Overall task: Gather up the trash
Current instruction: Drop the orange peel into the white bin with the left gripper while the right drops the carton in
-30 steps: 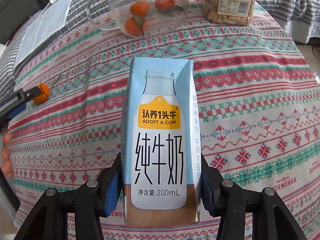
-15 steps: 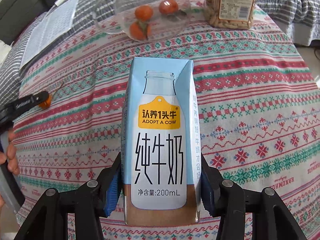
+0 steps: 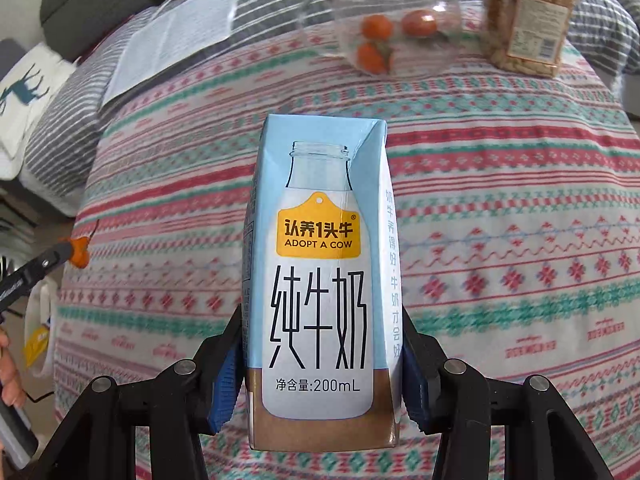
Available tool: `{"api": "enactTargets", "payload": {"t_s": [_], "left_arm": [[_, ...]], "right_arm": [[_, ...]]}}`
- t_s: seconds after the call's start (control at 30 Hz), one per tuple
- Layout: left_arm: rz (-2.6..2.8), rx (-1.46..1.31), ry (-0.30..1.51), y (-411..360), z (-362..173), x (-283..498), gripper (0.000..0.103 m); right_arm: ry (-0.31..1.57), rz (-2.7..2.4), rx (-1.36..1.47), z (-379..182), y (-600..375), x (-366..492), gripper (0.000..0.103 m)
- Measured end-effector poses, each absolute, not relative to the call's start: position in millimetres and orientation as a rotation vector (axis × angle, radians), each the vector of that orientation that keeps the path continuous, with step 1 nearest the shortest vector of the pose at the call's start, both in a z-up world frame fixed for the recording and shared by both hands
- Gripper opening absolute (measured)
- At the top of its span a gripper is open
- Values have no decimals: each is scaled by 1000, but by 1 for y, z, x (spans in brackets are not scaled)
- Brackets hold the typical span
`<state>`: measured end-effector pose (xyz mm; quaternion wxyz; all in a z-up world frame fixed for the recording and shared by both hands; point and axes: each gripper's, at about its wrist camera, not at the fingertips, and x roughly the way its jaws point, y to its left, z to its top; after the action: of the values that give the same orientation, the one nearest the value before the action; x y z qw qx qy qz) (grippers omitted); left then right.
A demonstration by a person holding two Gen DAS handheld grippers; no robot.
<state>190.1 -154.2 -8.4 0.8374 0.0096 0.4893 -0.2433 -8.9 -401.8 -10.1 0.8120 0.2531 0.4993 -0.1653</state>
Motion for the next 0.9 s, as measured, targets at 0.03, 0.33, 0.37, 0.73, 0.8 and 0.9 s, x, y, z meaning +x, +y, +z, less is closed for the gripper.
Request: {"api": "enactTargets", "payload": {"t_s": [0.03, 0.33, 0.37, 0.73, 0.8, 0.9], "left_arm": [[-514, 12, 1029, -144, -7, 186, 7], [-457, -99, 1030, -52, 0, 161, 7], [-445, -97, 1017, -42, 4, 159, 7], [-220, -216, 1000, 97, 4, 174, 7], [-182, -207, 1015, 110, -8, 180, 7], [-136, -198, 1056, 125, -28, 191, 7]], "right_arm": [[1069, -345, 532, -10, -395, -6, 57], [1085, -252, 462, -9, -336, 22, 57], [1088, -242, 456, -10, -331, 26, 57], [1127, -118, 372, -22, -251, 88, 57], [1140, -97, 362, -27, -237, 99, 57], [1155, -76, 339, -33, -219, 110, 57]]}}
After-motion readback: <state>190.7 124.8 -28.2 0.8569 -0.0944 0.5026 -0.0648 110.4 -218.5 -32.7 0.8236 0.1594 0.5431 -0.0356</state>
